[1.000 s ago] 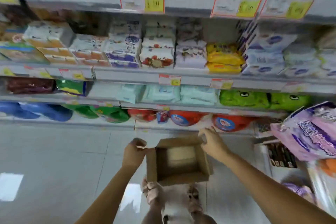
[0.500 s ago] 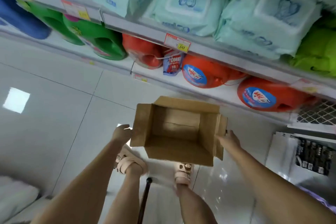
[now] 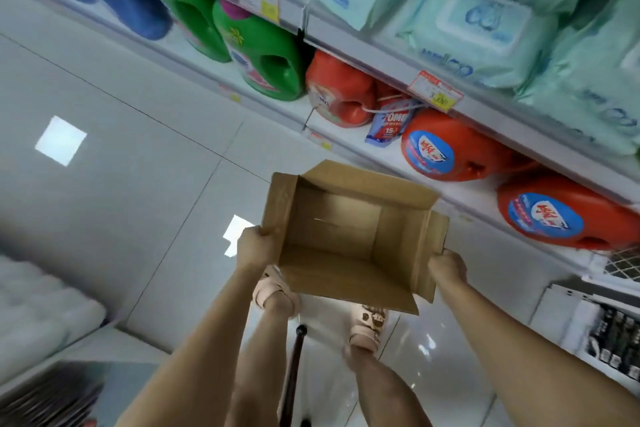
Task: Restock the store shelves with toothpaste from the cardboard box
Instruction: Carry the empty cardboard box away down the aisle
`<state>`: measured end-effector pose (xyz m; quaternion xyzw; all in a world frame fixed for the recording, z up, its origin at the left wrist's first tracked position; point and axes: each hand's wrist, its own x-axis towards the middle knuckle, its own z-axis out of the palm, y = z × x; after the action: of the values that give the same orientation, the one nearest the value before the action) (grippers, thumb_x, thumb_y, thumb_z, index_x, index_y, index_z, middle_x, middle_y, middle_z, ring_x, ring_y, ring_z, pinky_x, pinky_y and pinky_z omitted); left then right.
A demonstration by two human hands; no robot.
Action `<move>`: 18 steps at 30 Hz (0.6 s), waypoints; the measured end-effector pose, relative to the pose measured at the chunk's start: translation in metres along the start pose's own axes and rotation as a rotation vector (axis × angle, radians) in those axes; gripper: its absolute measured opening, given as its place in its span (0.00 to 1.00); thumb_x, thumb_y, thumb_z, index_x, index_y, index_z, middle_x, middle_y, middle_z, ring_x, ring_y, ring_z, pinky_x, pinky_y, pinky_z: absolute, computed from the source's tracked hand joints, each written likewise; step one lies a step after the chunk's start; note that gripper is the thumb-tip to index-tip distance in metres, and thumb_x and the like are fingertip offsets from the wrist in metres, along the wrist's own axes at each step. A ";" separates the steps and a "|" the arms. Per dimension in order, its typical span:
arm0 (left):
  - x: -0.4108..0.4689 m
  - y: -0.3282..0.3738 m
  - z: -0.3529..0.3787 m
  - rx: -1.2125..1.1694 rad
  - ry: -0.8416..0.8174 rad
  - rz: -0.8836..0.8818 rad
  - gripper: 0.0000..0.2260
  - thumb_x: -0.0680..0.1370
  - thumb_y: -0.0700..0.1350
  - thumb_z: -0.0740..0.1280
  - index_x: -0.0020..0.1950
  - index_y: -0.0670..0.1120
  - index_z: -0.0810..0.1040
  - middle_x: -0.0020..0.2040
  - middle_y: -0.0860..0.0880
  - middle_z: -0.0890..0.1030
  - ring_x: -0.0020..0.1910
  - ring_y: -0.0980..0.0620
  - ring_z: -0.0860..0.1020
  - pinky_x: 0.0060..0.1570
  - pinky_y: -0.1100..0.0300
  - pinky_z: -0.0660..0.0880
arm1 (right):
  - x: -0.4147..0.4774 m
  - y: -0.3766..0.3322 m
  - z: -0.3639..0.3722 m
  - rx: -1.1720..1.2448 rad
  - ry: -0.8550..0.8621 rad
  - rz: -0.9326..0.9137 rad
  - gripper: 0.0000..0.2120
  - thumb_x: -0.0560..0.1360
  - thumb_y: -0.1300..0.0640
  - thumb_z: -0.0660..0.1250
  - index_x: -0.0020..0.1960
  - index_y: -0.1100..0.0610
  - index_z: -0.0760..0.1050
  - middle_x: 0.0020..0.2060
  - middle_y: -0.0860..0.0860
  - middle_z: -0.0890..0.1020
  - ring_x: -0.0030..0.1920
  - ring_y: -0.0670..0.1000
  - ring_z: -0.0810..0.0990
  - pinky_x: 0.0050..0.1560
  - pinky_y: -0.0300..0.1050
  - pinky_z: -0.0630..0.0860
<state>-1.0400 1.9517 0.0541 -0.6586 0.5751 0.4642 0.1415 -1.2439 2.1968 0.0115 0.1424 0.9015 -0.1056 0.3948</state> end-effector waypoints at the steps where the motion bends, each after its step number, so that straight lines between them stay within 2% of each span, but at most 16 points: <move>1: -0.004 0.000 -0.022 -0.060 0.020 -0.018 0.12 0.76 0.42 0.63 0.33 0.42 0.74 0.31 0.44 0.78 0.38 0.41 0.79 0.37 0.56 0.75 | -0.016 -0.018 0.006 0.027 -0.010 -0.029 0.15 0.77 0.62 0.58 0.61 0.62 0.76 0.58 0.62 0.79 0.57 0.63 0.77 0.52 0.49 0.74; 5: -0.021 0.002 -0.126 -0.191 0.065 -0.043 0.13 0.69 0.52 0.63 0.32 0.43 0.73 0.37 0.38 0.82 0.39 0.38 0.81 0.44 0.47 0.80 | -0.078 -0.095 0.025 0.177 -0.001 -0.109 0.13 0.76 0.62 0.60 0.55 0.59 0.80 0.52 0.61 0.82 0.51 0.62 0.79 0.52 0.51 0.77; 7: -0.030 0.005 -0.181 -0.259 0.094 -0.051 0.12 0.69 0.51 0.64 0.34 0.42 0.74 0.37 0.38 0.81 0.39 0.38 0.81 0.44 0.47 0.79 | -0.115 -0.137 0.031 0.272 -0.005 -0.165 0.10 0.76 0.62 0.60 0.51 0.59 0.80 0.50 0.59 0.83 0.48 0.60 0.79 0.47 0.46 0.73; 9: -0.039 0.008 -0.236 -0.339 0.099 -0.054 0.11 0.73 0.47 0.66 0.40 0.39 0.76 0.37 0.42 0.80 0.40 0.39 0.80 0.46 0.47 0.78 | -0.152 -0.178 0.036 0.314 -0.013 -0.233 0.11 0.76 0.63 0.60 0.52 0.58 0.81 0.50 0.57 0.83 0.49 0.57 0.78 0.46 0.43 0.68; 11: -0.042 0.005 -0.289 -0.389 0.096 -0.048 0.09 0.77 0.45 0.67 0.46 0.38 0.77 0.40 0.42 0.81 0.42 0.41 0.81 0.47 0.48 0.79 | -0.184 -0.215 0.043 0.353 -0.032 -0.289 0.13 0.77 0.64 0.59 0.56 0.60 0.80 0.52 0.57 0.82 0.51 0.56 0.78 0.47 0.42 0.66; 13: -0.043 0.002 -0.340 -0.466 0.085 -0.030 0.10 0.77 0.47 0.68 0.51 0.40 0.76 0.43 0.44 0.82 0.43 0.44 0.82 0.43 0.53 0.81 | -0.210 -0.254 0.052 0.314 -0.055 -0.337 0.13 0.78 0.63 0.59 0.57 0.62 0.79 0.54 0.57 0.81 0.55 0.60 0.78 0.47 0.44 0.68; 15: -0.047 0.002 -0.388 -0.563 0.097 -0.002 0.12 0.77 0.48 0.68 0.54 0.41 0.74 0.45 0.45 0.81 0.43 0.47 0.81 0.37 0.58 0.79 | -0.231 -0.294 0.063 0.292 -0.110 -0.403 0.13 0.78 0.61 0.59 0.58 0.61 0.78 0.55 0.54 0.81 0.55 0.58 0.78 0.52 0.48 0.72; 18: -0.049 0.006 -0.445 -0.705 0.098 0.012 0.14 0.76 0.46 0.69 0.57 0.42 0.73 0.48 0.45 0.80 0.45 0.47 0.80 0.39 0.57 0.77 | -0.267 -0.363 0.076 0.267 -0.205 -0.529 0.12 0.76 0.59 0.64 0.59 0.56 0.78 0.55 0.49 0.80 0.56 0.54 0.78 0.59 0.49 0.73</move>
<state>-0.8411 1.6601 0.3295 -0.6850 0.3895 0.6029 -0.1252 -1.1421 1.7876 0.1873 -0.0576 0.8409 -0.3360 0.4203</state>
